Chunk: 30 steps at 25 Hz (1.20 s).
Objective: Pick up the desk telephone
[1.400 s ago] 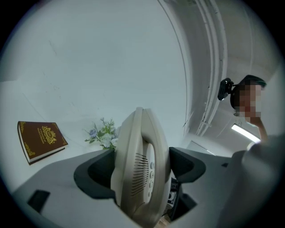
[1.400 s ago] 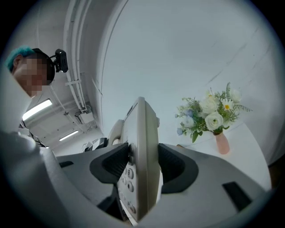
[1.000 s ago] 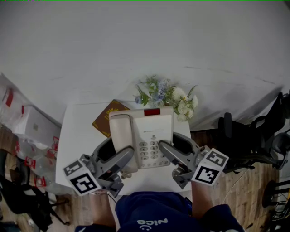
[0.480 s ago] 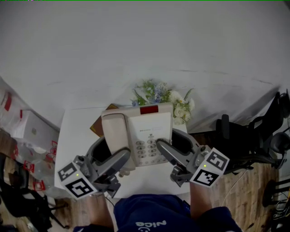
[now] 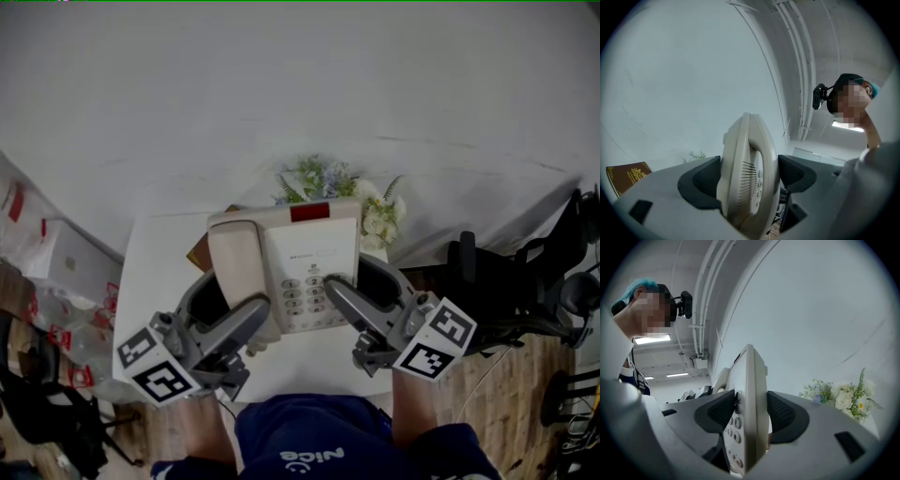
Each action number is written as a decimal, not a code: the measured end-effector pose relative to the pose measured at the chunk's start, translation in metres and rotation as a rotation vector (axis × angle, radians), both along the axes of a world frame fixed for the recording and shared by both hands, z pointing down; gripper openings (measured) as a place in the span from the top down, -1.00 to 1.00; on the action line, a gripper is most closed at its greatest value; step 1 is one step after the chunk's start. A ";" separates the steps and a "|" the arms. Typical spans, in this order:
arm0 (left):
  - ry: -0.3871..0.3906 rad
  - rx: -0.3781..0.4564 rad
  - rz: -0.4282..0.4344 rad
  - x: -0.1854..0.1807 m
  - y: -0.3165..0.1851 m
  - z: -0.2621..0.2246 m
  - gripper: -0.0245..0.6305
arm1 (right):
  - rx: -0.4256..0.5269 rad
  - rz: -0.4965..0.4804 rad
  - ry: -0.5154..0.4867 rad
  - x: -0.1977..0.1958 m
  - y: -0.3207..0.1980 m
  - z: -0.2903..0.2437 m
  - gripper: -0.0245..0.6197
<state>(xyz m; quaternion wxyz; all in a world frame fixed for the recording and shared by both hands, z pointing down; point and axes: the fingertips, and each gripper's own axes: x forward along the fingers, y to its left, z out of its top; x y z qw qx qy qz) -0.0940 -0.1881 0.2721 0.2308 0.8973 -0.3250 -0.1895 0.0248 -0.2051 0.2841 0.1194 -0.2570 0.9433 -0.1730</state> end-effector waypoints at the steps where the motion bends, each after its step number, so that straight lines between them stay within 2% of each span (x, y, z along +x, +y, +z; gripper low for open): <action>1: 0.002 -0.002 0.000 0.000 0.000 0.001 -0.27 | 0.001 0.001 0.002 0.000 0.000 0.001 0.20; 30: -0.006 -0.041 -0.001 -0.003 -0.005 0.019 -0.27 | -0.044 0.007 0.022 -0.004 -0.004 0.022 0.20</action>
